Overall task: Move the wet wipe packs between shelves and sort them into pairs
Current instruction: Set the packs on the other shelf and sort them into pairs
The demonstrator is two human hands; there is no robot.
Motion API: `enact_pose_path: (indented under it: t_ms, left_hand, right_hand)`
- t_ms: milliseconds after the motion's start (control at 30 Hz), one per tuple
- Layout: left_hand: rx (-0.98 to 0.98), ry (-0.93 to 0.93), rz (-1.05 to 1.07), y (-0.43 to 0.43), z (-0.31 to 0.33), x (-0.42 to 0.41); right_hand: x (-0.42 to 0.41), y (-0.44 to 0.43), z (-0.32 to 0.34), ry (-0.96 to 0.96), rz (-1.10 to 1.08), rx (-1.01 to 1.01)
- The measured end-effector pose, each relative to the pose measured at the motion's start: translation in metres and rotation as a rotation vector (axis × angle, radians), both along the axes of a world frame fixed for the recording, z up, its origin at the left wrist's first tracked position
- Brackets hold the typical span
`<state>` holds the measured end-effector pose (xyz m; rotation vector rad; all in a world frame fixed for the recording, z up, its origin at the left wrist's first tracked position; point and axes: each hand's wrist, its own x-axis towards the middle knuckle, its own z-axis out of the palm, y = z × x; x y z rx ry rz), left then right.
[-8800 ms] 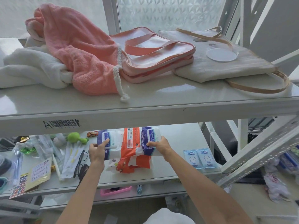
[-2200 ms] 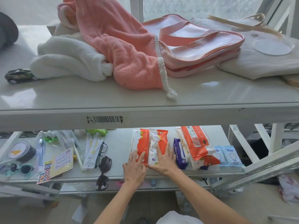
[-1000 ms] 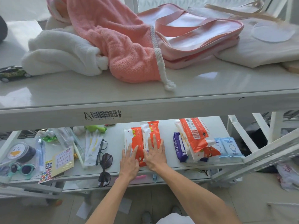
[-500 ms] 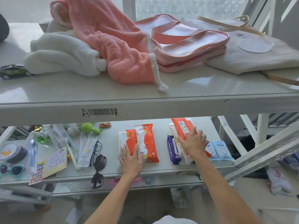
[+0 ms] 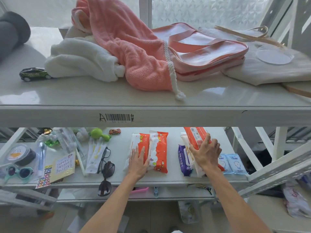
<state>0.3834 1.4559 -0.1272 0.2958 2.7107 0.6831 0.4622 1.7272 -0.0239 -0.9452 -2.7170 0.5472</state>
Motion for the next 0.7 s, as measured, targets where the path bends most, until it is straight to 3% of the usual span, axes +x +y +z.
enact_pose_path:
  t_ms: [200,367,467,533,700]
  left_hand:
    - [-0.081,0.122,-0.042,0.004,-0.015,0.045]
    - [0.065,0.090,0.238,-0.010,-0.018,0.063]
    - [0.146,0.061,0.206,-0.017,-0.024,0.059]
    - [0.089,0.086,0.168,-0.018,-0.025,0.051]
    - [0.066,0.032,0.159,-0.016,-0.020,0.043]
  right_hand:
    - [-0.006,-0.011,0.006,0.039,0.022,-0.035]
    - [-0.007,-0.018,-0.003,0.038,0.042,-0.027]
    - [-0.009,-0.024,-0.004,0.046,0.053,-0.063]
    - [-0.012,-0.031,0.000,0.074,0.080,-0.090]
    - [-0.013,-0.053,0.002,0.105,0.103,-0.376]
